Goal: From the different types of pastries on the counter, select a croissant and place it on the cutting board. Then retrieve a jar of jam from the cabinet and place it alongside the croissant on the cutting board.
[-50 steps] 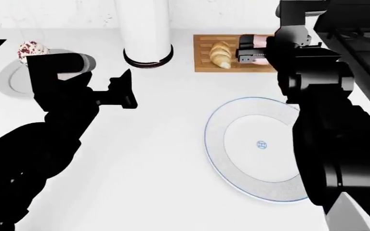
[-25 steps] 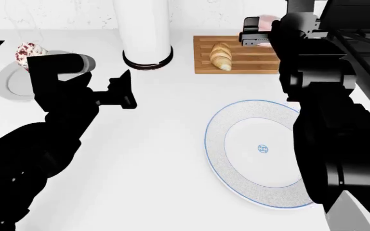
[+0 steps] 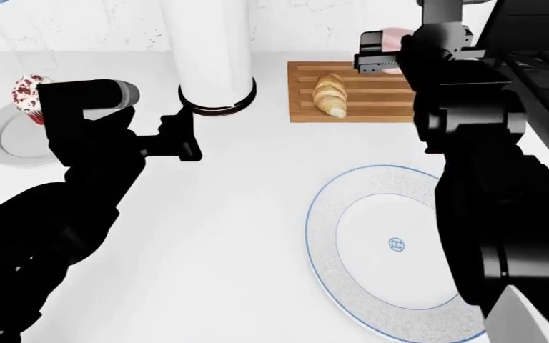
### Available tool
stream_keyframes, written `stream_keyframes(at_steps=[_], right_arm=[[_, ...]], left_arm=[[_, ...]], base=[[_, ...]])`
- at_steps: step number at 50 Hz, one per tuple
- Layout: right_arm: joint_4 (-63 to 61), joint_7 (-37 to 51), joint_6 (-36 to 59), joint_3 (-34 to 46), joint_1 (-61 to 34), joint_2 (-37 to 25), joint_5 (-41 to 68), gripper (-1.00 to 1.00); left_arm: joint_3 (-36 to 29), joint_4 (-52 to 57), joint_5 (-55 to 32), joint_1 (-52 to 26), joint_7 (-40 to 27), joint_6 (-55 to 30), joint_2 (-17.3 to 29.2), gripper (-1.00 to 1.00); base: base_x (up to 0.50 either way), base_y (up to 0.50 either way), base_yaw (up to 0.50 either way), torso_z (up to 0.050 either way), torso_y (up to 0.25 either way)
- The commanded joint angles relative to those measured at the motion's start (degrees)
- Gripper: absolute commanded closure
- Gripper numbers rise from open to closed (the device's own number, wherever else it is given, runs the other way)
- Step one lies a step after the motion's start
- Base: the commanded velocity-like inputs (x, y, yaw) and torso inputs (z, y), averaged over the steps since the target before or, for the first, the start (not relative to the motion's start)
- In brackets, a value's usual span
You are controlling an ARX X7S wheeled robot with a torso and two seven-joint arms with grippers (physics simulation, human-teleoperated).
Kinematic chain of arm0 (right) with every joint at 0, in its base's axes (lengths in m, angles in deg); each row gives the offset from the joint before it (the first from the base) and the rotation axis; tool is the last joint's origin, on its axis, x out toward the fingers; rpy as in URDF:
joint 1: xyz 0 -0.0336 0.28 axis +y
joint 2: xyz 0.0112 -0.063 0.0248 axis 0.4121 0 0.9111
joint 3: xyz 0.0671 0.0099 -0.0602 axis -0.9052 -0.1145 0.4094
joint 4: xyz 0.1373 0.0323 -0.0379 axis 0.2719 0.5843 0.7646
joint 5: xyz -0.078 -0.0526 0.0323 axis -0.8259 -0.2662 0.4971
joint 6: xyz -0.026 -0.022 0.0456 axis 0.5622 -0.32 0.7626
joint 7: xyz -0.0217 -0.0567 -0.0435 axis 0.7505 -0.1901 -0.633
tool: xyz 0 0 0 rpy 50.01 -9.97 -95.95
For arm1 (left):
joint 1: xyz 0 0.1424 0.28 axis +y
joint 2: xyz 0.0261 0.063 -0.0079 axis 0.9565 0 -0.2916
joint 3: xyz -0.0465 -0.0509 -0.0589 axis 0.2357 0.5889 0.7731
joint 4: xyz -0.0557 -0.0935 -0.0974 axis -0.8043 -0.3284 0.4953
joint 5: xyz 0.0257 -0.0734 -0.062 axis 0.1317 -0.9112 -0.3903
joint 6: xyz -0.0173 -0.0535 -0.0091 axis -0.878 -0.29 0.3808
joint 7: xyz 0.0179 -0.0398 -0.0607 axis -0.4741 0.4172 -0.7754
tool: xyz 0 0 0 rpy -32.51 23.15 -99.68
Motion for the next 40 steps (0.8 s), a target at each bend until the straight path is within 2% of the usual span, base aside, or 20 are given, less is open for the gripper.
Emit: stream_keyframes(at_steps=[1, 34, 35, 40], right_arm=[[0.0, -1.4, 2.8, 1.0, 0.9, 0.0, -1.2, 1.00], [0.0, -1.1, 4.0, 0.7, 1.5, -0.1, -1.1, 1.00], [0.0, -1.1, 3.9, 0.6, 1.6, -0.1, -1.1, -1.00], [0.0, -1.4, 3.6, 0.5, 1.5, -0.1, -1.0, -1.00]], left_arm=[[-0.1, 0.1, 0.0, 0.0, 0.0, 0.1, 0.2, -1.00], [-0.4, -0.9, 0.3, 0.0, 0.5, 1.1, 0.3, -1.00], [-0.4, -0.9, 0.3, 0.0, 0.4, 1.1, 0.4, -1.00], [-0.3, -0.8, 0.1, 0.1, 0.3, 1.0, 0.5, -1.00]], base=[[0.00, 0.00, 0.00, 0.000, 0.000], [0.00, 0.00, 0.00, 0.000, 0.000], [0.00, 0.00, 0.00, 0.000, 0.000], [0.00, 0.00, 0.00, 0.000, 0.000]])
